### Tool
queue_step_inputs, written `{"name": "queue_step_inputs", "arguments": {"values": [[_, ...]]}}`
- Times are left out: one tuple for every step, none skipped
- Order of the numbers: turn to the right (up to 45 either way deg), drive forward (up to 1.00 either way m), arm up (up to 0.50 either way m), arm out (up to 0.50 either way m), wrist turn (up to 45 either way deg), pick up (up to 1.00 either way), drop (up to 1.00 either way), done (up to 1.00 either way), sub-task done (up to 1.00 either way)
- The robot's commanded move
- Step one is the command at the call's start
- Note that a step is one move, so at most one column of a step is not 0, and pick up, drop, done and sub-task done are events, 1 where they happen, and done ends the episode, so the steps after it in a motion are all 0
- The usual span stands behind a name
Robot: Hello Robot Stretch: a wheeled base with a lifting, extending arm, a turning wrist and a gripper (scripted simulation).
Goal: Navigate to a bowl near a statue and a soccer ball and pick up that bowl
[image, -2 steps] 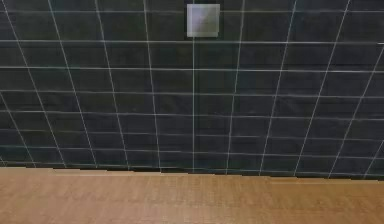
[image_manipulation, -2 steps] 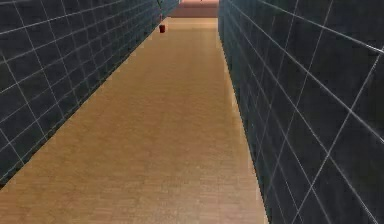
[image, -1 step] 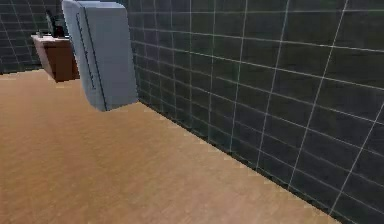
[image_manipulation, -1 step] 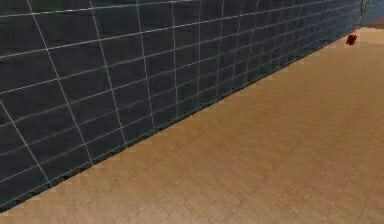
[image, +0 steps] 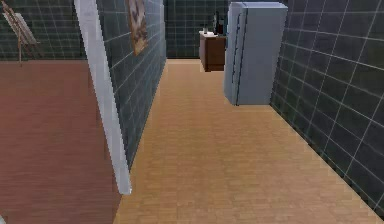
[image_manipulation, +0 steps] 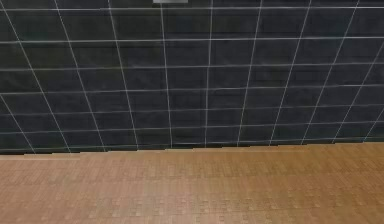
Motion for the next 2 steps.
{"name": "queue_step_inputs", "arguments": {"values": [[0.0,0.75,0.00,0.00,0.0,0.00,0.00,0.00,0.00],[-45.0,0.00,0.00,0.00,0.0,0.00,0.00,0.00,0.00]]}}
